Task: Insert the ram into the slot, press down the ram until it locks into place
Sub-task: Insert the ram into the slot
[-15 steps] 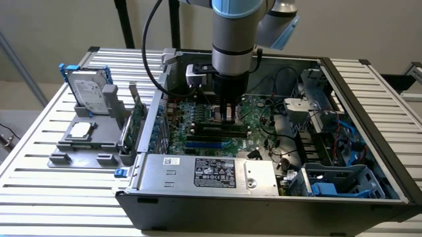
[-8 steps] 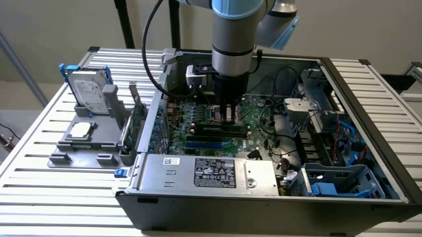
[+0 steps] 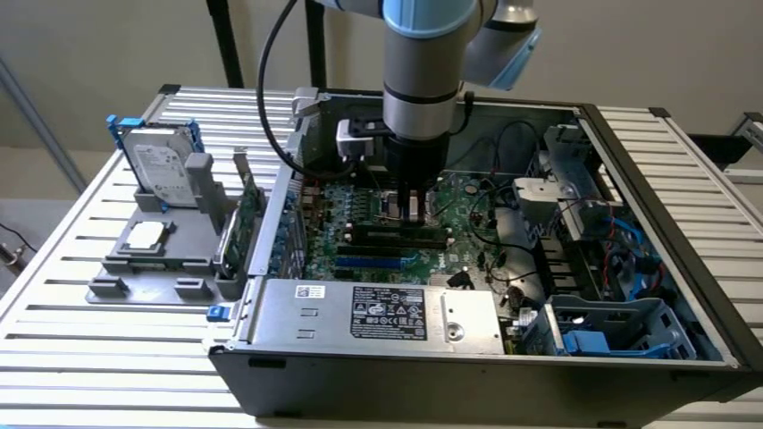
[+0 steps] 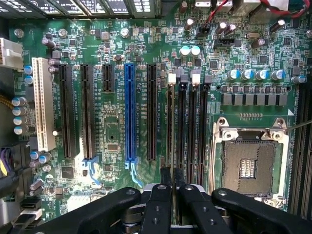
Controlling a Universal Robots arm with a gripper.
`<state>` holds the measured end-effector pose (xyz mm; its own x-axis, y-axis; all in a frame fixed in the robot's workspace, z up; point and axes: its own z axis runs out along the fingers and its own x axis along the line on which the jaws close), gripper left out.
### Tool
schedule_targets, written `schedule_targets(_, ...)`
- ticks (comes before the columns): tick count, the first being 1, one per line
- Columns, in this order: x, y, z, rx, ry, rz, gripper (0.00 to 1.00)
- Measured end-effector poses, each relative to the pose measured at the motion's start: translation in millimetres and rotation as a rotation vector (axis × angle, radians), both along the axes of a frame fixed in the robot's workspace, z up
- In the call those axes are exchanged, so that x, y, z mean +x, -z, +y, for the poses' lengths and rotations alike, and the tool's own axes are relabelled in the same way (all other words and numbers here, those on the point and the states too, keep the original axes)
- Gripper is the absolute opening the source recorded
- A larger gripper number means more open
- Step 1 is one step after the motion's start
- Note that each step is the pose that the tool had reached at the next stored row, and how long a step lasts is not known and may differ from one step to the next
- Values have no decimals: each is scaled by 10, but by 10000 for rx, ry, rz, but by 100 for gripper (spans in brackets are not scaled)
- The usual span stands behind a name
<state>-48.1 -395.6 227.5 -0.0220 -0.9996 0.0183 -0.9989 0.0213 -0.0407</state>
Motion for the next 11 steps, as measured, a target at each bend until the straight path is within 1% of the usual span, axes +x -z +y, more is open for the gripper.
schedule_targets(6,0,25,0,-1,0,1,13)
schedule_targets(7,0,26,0,-3,0,2,15)
schedule_targets(8,0,26,0,-2,0,2,20)
schedule_targets(10,0,-5,0,0,1,0,20)
schedule_targets(11,0,-43,0,-1,1,6,27)
